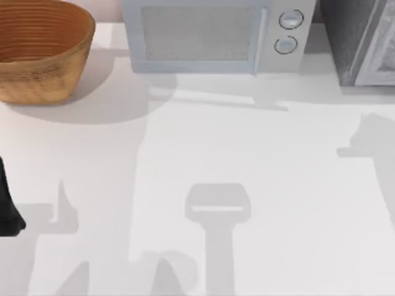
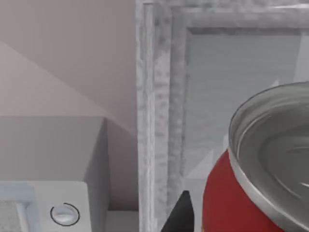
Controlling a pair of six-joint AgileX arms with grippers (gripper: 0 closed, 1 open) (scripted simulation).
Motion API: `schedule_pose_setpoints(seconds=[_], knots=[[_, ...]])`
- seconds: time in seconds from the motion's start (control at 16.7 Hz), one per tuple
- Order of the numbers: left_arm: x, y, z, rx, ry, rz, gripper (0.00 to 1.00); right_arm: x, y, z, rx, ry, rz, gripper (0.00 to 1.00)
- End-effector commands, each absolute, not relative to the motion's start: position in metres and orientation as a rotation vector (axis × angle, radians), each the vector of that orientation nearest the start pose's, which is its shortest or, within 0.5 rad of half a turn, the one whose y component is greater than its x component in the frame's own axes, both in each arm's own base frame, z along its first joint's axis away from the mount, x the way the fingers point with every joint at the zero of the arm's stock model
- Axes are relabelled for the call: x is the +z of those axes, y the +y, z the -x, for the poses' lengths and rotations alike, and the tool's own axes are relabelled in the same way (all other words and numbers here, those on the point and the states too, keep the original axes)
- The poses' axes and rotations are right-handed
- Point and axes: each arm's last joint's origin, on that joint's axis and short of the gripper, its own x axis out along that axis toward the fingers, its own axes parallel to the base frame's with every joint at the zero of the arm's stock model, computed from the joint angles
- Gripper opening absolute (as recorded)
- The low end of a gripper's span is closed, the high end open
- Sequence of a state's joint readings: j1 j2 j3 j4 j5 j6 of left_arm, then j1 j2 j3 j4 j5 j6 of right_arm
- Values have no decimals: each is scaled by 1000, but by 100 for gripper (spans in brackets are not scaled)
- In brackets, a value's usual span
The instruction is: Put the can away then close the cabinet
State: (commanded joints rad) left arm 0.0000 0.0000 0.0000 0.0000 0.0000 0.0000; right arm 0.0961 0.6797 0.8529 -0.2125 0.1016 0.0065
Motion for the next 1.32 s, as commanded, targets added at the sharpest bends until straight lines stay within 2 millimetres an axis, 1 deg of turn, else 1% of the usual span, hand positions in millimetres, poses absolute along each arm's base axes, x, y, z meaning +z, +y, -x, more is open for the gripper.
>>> schedule_pose_setpoints(seconds=[0.18,0.3,0.42,0.54,0.66,0.78,1.14,1.2,1.32], knots=[[160,-1,-106,0,0,0,100,423,21,-181,-3,28,8,0],[160,-1,-106,0,0,0,100,455,28,-202,-2,19,7,0],[160,-1,-106,0,0,0,100,480,35,-222,-1,10,5,0],[160,-1,-106,0,0,0,100,496,40,-238,0,3,2,0],[160,-1,-106,0,0,0,100,506,45,-250,1,1,0,0],[160,-1,-106,0,0,0,100,510,47,-256,2,0,-2,0],[160,-1,-106,0,0,0,100,511,46,-256,-1,0,-4,0],[160,-1,-106,0,0,0,100,511,47,-259,-1,2,-3,0],[160,-1,-106,0,0,0,100,514,48,-272,-2,14,1,0]])
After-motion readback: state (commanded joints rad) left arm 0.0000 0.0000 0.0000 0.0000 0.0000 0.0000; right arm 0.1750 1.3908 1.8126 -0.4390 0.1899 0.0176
